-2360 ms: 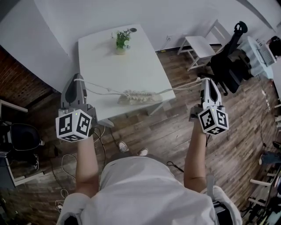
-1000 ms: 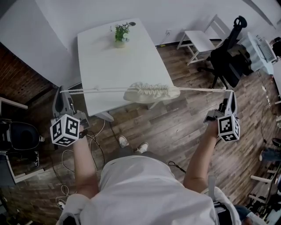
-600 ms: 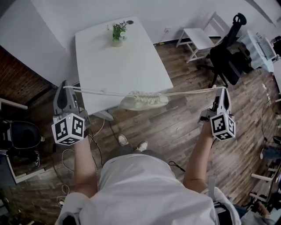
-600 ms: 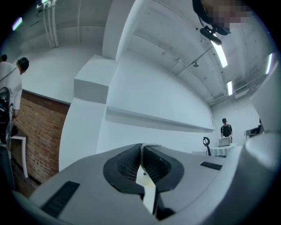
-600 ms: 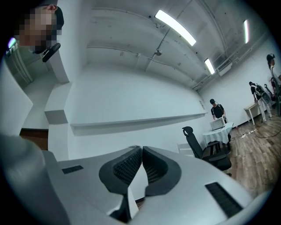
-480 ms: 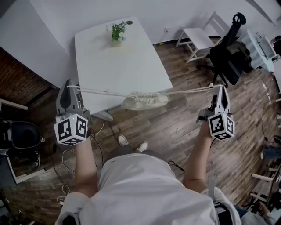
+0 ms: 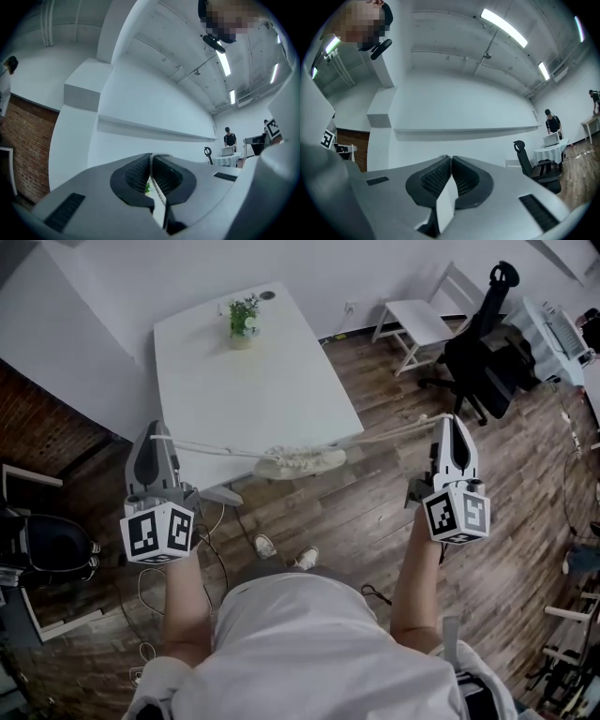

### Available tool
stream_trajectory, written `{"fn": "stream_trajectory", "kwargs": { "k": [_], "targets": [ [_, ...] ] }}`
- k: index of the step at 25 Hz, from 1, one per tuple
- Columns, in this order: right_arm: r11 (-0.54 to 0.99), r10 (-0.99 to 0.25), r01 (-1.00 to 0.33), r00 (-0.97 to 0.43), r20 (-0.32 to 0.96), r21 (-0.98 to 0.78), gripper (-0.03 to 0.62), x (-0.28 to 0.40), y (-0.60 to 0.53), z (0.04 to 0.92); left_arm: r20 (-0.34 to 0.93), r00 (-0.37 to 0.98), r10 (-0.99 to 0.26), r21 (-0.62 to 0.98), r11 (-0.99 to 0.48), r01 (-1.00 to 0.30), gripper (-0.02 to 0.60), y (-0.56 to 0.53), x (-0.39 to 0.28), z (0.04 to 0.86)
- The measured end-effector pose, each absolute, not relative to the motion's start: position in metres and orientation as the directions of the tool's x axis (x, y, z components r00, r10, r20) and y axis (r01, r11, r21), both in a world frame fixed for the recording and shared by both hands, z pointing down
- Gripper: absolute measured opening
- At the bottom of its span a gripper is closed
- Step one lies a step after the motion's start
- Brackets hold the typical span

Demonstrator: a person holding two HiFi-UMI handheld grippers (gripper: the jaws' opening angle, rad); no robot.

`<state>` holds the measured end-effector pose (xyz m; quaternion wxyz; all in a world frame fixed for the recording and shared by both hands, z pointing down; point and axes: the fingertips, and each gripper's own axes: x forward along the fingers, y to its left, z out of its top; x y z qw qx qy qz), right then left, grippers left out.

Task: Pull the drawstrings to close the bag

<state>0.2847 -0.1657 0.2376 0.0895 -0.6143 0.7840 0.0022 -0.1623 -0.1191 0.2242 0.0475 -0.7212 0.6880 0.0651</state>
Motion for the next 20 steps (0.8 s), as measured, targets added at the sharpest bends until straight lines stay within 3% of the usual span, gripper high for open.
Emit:
{"fn": "stream_trajectory", "kwargs": {
  "k": [20],
  "targets": [
    [0.284, -0.946, -0.959, -0.279, -0.167, -0.005, 0.038, 0.256, -0.175, 0.219, -0.164, 0.026, -0.986, 0.008, -0.027, -1.000, 0.017, -0.124, -0.182, 0.223]
  ]
}}
